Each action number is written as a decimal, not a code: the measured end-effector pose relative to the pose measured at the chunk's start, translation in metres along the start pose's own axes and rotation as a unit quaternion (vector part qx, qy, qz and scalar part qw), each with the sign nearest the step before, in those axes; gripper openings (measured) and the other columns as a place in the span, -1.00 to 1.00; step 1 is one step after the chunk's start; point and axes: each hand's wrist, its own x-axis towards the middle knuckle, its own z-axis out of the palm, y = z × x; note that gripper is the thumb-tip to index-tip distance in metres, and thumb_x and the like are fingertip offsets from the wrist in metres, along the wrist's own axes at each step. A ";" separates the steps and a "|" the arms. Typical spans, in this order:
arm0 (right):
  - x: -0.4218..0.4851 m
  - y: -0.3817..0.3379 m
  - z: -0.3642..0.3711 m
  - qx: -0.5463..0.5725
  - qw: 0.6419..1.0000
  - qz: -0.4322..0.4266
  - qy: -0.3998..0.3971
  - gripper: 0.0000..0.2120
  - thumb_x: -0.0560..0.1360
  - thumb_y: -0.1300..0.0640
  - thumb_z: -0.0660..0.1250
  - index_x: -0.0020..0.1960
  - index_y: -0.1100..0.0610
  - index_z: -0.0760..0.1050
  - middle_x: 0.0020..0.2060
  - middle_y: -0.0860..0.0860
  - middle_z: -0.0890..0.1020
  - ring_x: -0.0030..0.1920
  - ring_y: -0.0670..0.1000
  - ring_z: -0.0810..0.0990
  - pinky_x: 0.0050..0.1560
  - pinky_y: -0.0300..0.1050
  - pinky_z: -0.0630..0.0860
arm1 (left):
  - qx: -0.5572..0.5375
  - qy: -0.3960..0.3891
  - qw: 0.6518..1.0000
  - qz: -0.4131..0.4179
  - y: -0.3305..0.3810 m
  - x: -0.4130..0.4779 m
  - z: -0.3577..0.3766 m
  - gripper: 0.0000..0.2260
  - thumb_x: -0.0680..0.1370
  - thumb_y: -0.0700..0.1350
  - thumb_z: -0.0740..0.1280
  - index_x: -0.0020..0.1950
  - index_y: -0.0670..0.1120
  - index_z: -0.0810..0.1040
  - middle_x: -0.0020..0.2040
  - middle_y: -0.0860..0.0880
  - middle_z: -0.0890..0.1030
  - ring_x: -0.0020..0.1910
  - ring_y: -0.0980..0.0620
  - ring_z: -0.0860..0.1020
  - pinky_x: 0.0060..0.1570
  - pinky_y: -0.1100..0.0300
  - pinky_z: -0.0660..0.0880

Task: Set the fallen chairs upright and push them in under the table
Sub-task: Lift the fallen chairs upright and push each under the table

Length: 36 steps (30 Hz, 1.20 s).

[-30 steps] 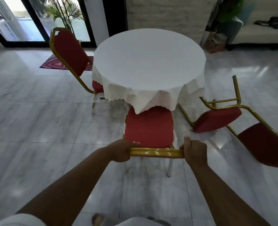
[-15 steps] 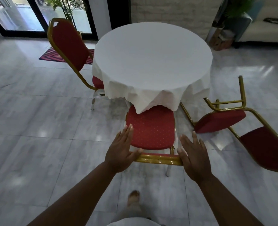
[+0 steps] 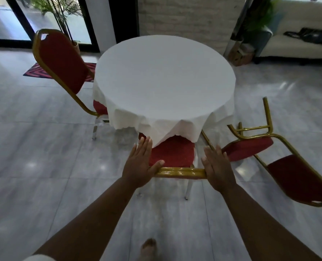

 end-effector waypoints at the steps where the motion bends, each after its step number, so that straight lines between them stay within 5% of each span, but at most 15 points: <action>1: 0.006 0.003 -0.001 -0.001 1.000 0.004 -0.001 -0.38 0.56 -0.19 -0.15 0.50 0.08 0.23 0.50 0.04 0.29 0.56 0.07 -0.02 0.50 0.10 -0.08 | -0.002 -0.002 1.000 0.003 -0.001 0.006 0.001 -0.20 0.52 0.40 -0.10 0.56 -0.14 -0.08 0.58 -0.08 -0.04 0.55 0.03 -0.17 0.53 -0.02 -0.07; 13: 0.025 0.022 -0.008 0.012 1.000 0.008 -0.014 -0.40 0.57 -0.18 -0.10 0.50 0.10 0.23 0.49 0.08 0.31 0.55 0.11 0.03 0.48 0.09 0.03 | -0.028 -0.044 0.999 -0.010 0.010 0.021 0.006 -0.16 0.46 0.46 -0.14 0.56 -0.06 -0.04 0.57 -0.03 0.04 0.55 0.05 -0.06 0.52 -0.02 0.01; 18: 0.028 0.039 -0.026 0.145 0.988 0.036 -0.047 -0.43 0.62 -0.12 0.05 0.55 0.10 0.08 0.56 0.01 0.11 0.55 -0.06 -0.13 0.44 -0.15 -0.11 | -0.031 -0.121 0.990 -0.062 0.036 0.045 -0.010 -0.05 0.31 0.57 -0.21 0.56 0.03 -0.01 0.57 0.01 0.07 0.55 0.03 -0.01 0.49 -0.02 -0.04; 23: 0.028 0.118 -0.073 0.139 0.987 0.078 -0.021 -0.26 0.54 -0.34 -0.06 0.50 0.17 0.20 0.53 0.10 0.20 0.56 0.06 -0.03 0.52 0.04 0.03 | 0.022 -0.112 0.993 -0.015 0.140 0.104 -0.005 -0.28 0.53 0.36 -0.03 0.57 -0.02 -0.02 0.58 -0.02 0.05 0.55 -0.02 0.03 0.48 -0.01 0.01; 25: 0.016 0.171 -0.102 0.092 0.991 0.101 -0.013 -0.31 0.57 -0.28 -0.01 0.46 0.22 0.24 0.50 0.17 0.26 0.56 0.13 -0.02 0.49 0.10 0.09 | 0.038 -0.094 0.994 0.030 0.200 0.127 0.019 -0.35 0.58 0.26 0.05 0.56 -0.06 0.03 0.57 -0.05 0.10 0.53 -0.04 0.10 0.47 0.02 0.06; 27: -0.004 0.231 -0.128 0.026 0.991 0.127 -0.014 -0.35 0.60 -0.20 0.02 0.49 0.26 0.19 0.51 0.19 0.24 0.56 0.17 -0.04 0.48 0.11 0.12 | 0.053 -0.112 0.991 0.057 0.256 0.144 0.050 -0.28 0.54 0.34 0.02 0.55 -0.10 0.08 0.56 -0.07 0.15 0.53 -0.05 0.11 0.47 0.03 0.07; 30: -0.045 0.318 -0.169 -0.035 0.984 0.168 -0.035 -0.21 0.52 -0.35 -0.08 0.49 0.24 0.20 0.49 0.17 0.28 0.55 0.19 0.01 0.45 0.12 0.19 | 0.047 -0.149 0.983 0.095 0.332 0.163 0.108 -0.18 0.47 0.43 -0.08 0.52 -0.13 0.14 0.54 -0.12 0.20 0.51 -0.09 0.16 0.46 -0.03 0.16; 34: -0.102 0.415 -0.218 -0.057 0.965 0.249 -0.058 -0.16 0.47 -0.39 -0.17 0.51 0.18 0.15 0.53 0.11 0.20 0.56 0.13 -0.10 0.48 0.11 0.06 | 0.036 -0.177 0.975 0.128 0.424 0.174 0.188 -0.11 0.40 0.48 -0.13 0.45 -0.15 0.28 0.42 -0.16 0.39 0.40 -0.16 0.36 0.35 -0.06 0.33; 36: -0.127 0.454 -0.236 -0.064 0.955 0.283 -0.062 -0.13 0.45 -0.41 -0.20 0.50 0.19 0.17 0.52 0.12 0.22 0.56 0.15 -0.08 0.49 0.12 0.09 | 0.039 -0.228 0.961 0.153 0.464 0.177 0.224 -0.03 0.37 0.53 -0.22 0.49 -0.14 0.21 0.48 -0.13 0.31 0.46 -0.14 0.28 0.40 -0.06 0.27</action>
